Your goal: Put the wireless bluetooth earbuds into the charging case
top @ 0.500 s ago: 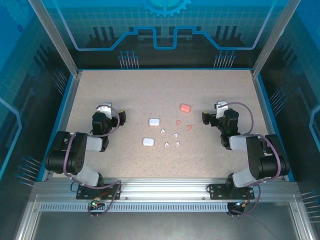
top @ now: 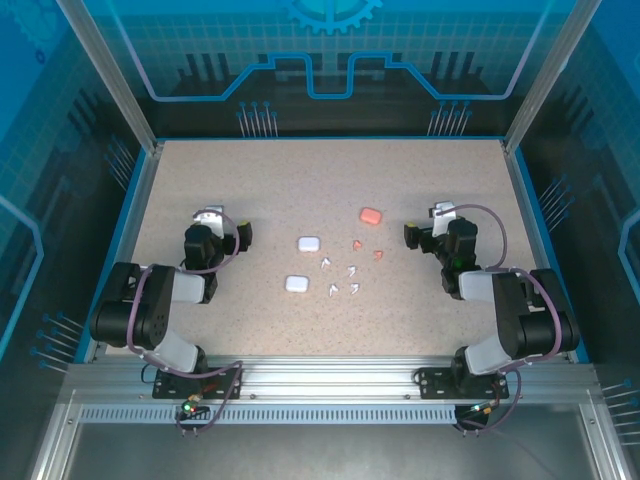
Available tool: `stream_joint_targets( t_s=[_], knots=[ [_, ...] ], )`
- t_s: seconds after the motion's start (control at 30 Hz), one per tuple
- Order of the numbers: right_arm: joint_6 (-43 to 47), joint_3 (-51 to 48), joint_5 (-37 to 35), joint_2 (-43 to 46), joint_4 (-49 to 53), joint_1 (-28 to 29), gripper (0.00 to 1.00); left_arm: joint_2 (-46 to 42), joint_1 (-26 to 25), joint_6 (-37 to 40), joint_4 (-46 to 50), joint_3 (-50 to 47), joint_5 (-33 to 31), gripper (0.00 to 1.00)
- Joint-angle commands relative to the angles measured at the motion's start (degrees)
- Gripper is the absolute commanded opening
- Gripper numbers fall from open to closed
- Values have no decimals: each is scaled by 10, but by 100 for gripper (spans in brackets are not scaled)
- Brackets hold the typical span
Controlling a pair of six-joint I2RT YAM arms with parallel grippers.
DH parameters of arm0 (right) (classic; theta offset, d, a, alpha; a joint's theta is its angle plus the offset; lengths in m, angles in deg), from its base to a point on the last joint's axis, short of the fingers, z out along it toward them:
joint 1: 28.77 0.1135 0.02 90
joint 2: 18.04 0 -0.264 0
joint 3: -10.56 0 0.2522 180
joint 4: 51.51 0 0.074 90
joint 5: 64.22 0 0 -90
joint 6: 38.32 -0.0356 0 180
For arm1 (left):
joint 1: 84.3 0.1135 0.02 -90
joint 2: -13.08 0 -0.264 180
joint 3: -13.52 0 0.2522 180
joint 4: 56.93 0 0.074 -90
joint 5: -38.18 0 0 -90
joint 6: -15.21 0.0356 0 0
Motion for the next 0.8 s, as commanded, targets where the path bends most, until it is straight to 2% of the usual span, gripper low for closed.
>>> stream_joint_targets(
  t_s=[0.0,0.1,0.23,0.3,0.4,0.53,0.63,0.77],
  knots=[
    [5,6,11,-2,0,-7,100,-7,3,2,0,9,8,99],
    [-2,19,7,14,36,-11,100,-17,3,-3,-24,-8,-9,99],
    [5,77,14,77,204,-15,100,-107,2,-9,12,-30,-28,99],
    [3,103,27,107,272,-14,100,-180,2,-28,99,-15,-47,99],
    [6,147,39,136,386,-5,100,-267,3,-101,274,45,-62,99],
    [19,226,25,142,533,18,100,-315,4,-196,464,121,-46,99],
    [45,291,24,125,630,34,100,-315,3,-250,589,173,25,99],
    [94,360,34,80,712,55,100,-318,3,-299,647,174,121,99]
  ],
)
